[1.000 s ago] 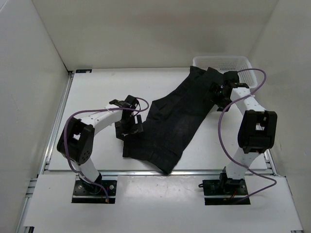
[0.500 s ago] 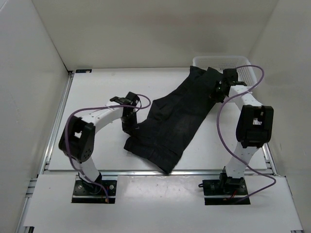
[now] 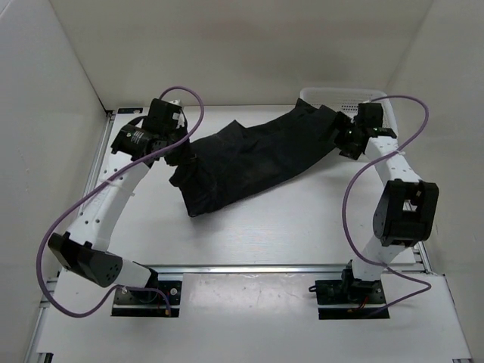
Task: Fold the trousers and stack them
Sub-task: Flatten the trousers out
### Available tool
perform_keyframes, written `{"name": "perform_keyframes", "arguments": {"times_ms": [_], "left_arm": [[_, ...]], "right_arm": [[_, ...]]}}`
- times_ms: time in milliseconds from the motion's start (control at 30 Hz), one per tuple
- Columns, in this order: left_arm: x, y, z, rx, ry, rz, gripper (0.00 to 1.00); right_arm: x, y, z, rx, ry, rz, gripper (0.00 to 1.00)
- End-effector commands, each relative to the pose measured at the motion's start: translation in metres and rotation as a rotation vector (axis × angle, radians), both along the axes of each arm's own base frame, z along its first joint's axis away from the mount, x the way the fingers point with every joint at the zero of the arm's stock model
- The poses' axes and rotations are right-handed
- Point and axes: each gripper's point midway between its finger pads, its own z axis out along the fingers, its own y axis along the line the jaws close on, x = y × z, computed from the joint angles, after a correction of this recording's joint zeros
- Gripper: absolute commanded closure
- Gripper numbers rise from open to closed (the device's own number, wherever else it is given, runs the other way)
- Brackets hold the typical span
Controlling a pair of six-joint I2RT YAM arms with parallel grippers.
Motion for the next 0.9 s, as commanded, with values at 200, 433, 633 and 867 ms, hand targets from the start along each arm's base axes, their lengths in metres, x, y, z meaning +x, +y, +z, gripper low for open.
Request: {"name": "perform_keyframes", "arguments": {"times_ms": [200, 433, 633, 867], "left_arm": [[-0.023, 0.016, 0.046, -0.005, -0.089, 0.009, 0.9], [-0.024, 0.015, 0.055, -0.015, -0.106, -0.005, 0.9], [-0.017, 0.005, 0.042, -0.03, -0.074, -0.03, 0.9], [-0.007, 0.008, 0.051, -0.022, -0.097, 0.016, 0.9]], "right_arm": [[0.023, 0.033, -0.046, 0.214, -0.005, 0.075, 0.0], [0.048, 0.05, -0.025, 0.279, -0.082, 0.142, 0.7], [0.053, 0.042, 0.101, 0.124, -0.268, 0.14, 1.0], [0.055, 0.101, 0.268, 0.161, -0.561, 0.44, 1.0]]}}
